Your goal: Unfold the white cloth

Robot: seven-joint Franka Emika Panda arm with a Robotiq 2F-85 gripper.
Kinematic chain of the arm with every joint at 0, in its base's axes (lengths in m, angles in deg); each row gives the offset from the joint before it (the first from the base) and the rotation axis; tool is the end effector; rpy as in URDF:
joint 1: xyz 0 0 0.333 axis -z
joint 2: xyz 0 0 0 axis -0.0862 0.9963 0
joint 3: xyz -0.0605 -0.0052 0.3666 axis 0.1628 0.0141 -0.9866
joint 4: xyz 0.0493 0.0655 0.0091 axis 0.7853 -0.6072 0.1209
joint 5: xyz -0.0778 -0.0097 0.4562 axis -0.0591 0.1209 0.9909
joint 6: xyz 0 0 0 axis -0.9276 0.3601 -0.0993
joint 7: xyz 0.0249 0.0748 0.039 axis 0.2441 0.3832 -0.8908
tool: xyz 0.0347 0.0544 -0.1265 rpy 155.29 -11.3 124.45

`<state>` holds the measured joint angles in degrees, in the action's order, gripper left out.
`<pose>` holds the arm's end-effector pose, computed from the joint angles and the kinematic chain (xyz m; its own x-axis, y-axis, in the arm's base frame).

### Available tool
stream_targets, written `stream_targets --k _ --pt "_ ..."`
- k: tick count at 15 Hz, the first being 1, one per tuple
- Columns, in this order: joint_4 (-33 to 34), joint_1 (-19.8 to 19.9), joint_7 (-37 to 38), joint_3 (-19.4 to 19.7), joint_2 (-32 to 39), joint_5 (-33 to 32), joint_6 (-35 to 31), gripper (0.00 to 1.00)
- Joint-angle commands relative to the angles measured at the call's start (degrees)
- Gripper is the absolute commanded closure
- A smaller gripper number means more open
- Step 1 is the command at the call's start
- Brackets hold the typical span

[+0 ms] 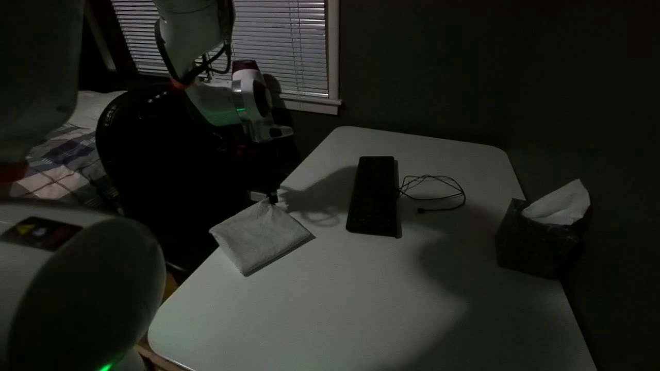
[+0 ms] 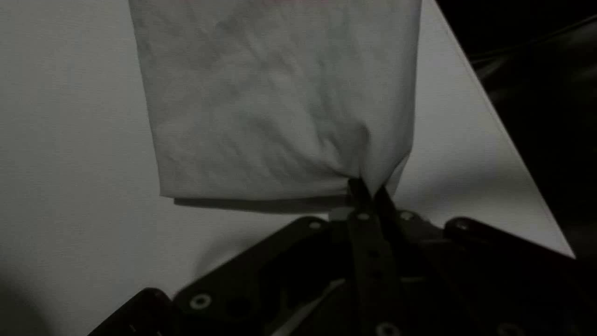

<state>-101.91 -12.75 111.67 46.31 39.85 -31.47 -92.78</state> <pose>0.6167 0.1955 0.1420 0.8599 -0.5095 -0.0301 -0.4696 -0.8129 0.3444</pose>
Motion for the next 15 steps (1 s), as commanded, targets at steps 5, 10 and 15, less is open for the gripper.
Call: stream_targets --k 5,10,15 --pt "3.68 0.25 -9.26 -1.67 -8.46 -0.56 19.59 0.99" --pt "4.65 1.11 -15.46 -1.08 -10.87 -5.61 31.29 0.99" --pt "3.0 2.53 -19.27 -0.65 -10.25 -13.88 35.77 0.99"
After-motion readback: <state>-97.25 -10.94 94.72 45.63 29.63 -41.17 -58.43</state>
